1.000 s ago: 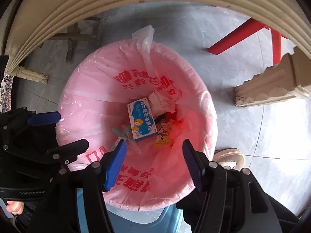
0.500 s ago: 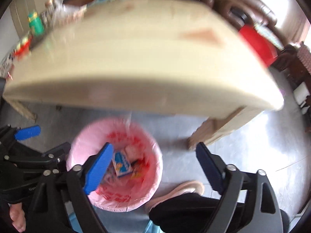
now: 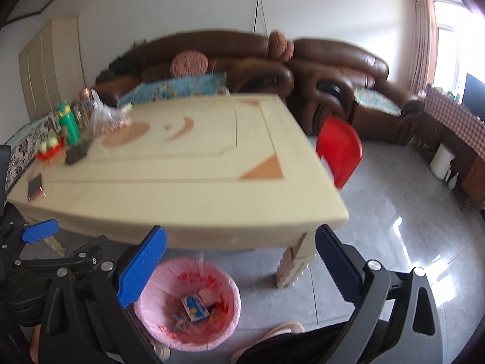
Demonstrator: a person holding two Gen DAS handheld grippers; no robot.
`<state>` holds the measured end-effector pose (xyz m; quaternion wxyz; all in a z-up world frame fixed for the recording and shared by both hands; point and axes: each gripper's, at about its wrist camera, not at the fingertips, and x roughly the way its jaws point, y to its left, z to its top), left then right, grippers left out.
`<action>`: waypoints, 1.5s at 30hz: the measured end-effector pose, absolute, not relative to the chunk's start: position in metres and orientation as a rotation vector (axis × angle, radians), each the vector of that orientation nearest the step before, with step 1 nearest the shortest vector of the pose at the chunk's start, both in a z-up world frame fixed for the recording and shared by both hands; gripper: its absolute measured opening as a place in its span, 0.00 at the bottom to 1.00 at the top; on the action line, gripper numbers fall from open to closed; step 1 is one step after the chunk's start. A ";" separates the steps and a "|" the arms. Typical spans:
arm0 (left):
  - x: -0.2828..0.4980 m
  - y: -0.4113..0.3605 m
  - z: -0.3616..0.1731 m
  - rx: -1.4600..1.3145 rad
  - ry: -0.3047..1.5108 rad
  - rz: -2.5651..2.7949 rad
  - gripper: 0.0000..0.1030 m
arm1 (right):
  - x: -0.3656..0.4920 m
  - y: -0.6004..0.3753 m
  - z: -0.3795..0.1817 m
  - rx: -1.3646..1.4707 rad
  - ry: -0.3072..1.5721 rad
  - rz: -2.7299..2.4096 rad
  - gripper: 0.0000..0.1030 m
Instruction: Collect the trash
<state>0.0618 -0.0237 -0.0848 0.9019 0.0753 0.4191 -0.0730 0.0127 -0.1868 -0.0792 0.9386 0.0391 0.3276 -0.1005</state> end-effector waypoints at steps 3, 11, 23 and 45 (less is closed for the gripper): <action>0.051 -0.023 -0.068 0.150 0.820 -0.140 0.85 | 0.001 -0.179 -0.058 0.076 0.621 -0.204 0.93; 0.034 -0.010 -0.044 0.093 0.753 -0.115 0.87 | -0.025 -0.172 -0.028 0.062 0.536 -0.215 0.93; 0.027 -0.006 -0.038 0.063 0.719 -0.113 0.90 | -0.033 -0.162 -0.021 0.040 0.519 -0.200 0.93; 0.026 -0.005 -0.037 0.067 0.713 -0.094 0.92 | -0.032 -0.164 -0.022 0.049 0.522 -0.191 0.93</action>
